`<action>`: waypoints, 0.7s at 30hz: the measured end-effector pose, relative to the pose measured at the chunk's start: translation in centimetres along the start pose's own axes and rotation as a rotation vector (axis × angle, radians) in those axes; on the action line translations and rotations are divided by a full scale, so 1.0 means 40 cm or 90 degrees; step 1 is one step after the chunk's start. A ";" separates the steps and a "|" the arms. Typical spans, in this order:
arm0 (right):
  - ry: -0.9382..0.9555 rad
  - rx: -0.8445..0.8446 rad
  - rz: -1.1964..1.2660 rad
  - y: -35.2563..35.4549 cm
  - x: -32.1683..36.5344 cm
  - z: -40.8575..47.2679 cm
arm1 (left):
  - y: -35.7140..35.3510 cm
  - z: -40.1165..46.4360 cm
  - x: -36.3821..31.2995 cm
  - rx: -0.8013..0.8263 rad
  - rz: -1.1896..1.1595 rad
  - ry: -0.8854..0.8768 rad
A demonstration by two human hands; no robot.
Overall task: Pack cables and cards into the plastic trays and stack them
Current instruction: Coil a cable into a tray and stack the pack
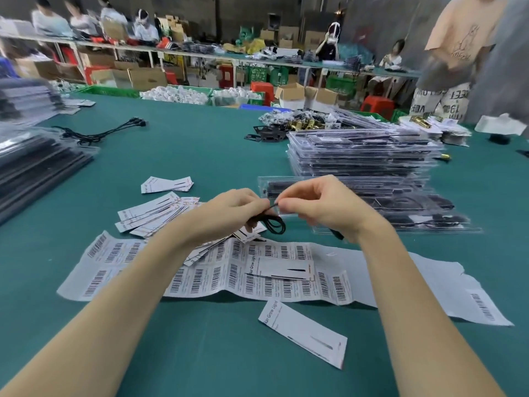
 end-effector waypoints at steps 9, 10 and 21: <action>-0.153 -0.148 0.189 -0.052 -0.072 0.023 | 0.009 0.005 0.035 -0.092 -0.398 0.053; -0.174 -0.117 0.250 -0.062 -0.078 0.021 | 0.014 0.005 0.040 -0.113 -0.438 0.055; -0.096 0.095 -0.216 -0.077 0.005 0.001 | 0.030 0.008 0.047 -0.279 -0.364 0.027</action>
Point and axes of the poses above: each hand's wrist, its own z-axis towards the middle knuckle, its own y-axis out of the back of the hand, x = y × z, the point moved 6 cm from there along z, towards the middle knuckle, and after that the axes turned 3 degrees about -x, right-handed, at the moved point
